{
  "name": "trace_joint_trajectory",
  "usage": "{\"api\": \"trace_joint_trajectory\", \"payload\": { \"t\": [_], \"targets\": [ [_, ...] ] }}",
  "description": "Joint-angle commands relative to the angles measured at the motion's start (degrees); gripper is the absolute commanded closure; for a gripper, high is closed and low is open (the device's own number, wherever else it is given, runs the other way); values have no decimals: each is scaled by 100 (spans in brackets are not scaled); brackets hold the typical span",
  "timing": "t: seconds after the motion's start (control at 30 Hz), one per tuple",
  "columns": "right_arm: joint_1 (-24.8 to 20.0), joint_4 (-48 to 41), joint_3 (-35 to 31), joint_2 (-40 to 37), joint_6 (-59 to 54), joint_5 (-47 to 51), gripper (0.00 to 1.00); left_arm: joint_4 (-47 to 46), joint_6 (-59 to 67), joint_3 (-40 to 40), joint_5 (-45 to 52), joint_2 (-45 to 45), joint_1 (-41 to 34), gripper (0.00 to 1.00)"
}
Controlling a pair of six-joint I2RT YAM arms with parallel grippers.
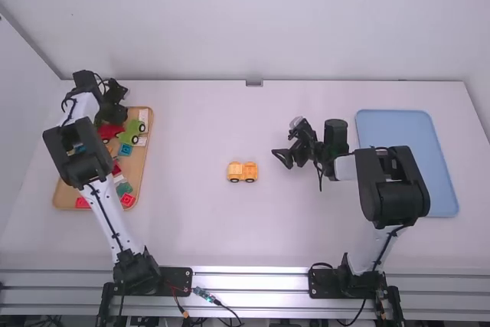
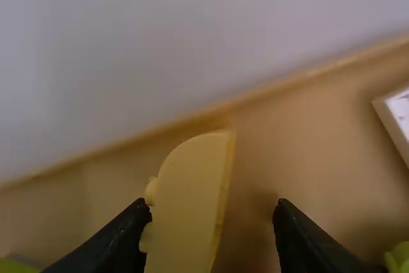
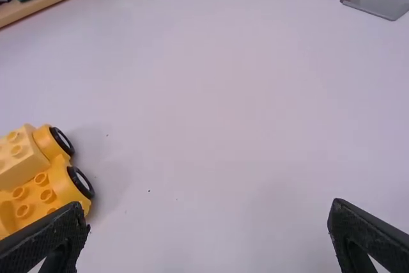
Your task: Assemble lego blocks to make yellow taxi
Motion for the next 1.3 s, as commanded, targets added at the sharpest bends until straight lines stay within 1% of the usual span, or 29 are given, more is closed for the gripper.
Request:
{"api": "trace_joint_trajectory", "payload": {
  "t": [0.0,0.1,0.23,0.33,0.4,0.47,1.0,1.13,1.2,1.27],
  "targets": [
    [11,-17,-9,-69,33,-50,1,-20,28,-37,101,73,46,50],
    [11,-20,-9,-69,31,-50,1,-26,28,-37,107,73,70,55],
    [11,-22,-9,-69,33,-50,1,4,-28,-37,111,73,70,56],
    [11,-20,-9,-69,33,-52,1,118,-59,-37,107,73,70,61],
    [11,-22,-9,-69,33,-52,1,125,-61,-37,111,73,37,62],
    [11,-22,-9,-69,33,-52,1,94,-61,-37,109,73,39,67],
    [13,-26,-9,-69,35,-72,1,-2,-61,-37,111,73,39,73],
    [11,-28,-9,-69,42,-70,1,-31,-59,-37,114,73,39,76],
    [11,-15,-9,-69,229,-63,1,-68,-63,-37,111,73,39,81],
    [4,-4,-9,-69,334,-68,1,-72,-63,-37,122,73,39,82]
  ]
}}
